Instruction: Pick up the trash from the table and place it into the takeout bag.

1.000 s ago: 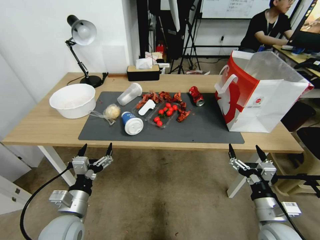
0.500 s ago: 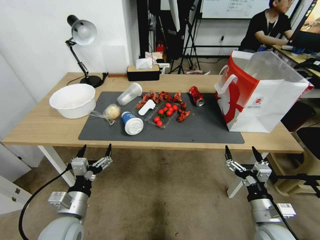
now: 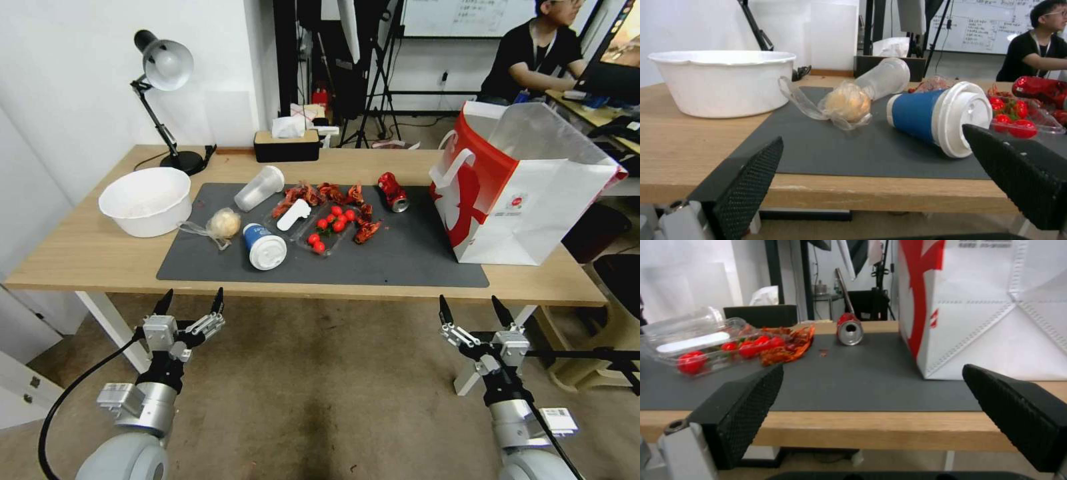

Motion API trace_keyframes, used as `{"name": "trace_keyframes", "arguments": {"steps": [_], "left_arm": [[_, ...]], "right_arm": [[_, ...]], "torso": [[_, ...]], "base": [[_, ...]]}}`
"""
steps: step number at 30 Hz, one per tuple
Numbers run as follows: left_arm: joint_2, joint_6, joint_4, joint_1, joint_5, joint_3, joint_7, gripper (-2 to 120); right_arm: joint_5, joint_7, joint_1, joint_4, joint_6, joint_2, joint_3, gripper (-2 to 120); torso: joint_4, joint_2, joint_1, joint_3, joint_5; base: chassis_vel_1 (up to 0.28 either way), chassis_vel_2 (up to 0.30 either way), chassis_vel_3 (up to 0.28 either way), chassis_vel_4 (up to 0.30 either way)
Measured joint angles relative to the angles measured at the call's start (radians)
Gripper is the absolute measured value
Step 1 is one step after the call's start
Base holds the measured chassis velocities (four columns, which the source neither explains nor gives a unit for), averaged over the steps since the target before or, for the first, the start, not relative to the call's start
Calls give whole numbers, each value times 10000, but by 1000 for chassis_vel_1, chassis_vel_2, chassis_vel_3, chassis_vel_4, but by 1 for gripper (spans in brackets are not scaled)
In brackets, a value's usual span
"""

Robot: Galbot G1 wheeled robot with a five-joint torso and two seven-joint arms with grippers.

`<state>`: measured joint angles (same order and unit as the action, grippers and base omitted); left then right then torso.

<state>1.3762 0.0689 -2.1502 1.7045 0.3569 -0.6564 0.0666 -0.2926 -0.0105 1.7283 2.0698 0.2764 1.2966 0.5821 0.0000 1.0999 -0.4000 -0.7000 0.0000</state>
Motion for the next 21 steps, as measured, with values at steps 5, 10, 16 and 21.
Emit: {"name": "trace_keyframes", "arguments": {"steps": [5, 10, 16, 21], "left_arm": [[12, -1, -71, 66, -2, -30, -4, 100], [20, -3, -134, 109, -13, -51, -6, 100], [52, -20, -194, 145, -29, -77, -10, 100], [92, -23, -222, 148, -44, -93, -13, 100]], "right_arm": [[80, -42, -239, 0, -311, -123, -281, 100], [92, -157, -648, 21, -735, -342, -516, 100], [79, -418, -1656, 12, -1581, -730, -930, 100], [14, -585, -2500, 16, -2389, -1034, -1327, 100]], "torso": [[0, 0, 0, 0, 0], [0, 0, 0, 0, 1], [0, 0, 0, 0, 1], [0, 0, 0, 0, 1]], "base": [[0, 0, 0, 0], [0, 0, 0, 0], [0, 0, 0, 0], [0, 0, 0, 0]]}}
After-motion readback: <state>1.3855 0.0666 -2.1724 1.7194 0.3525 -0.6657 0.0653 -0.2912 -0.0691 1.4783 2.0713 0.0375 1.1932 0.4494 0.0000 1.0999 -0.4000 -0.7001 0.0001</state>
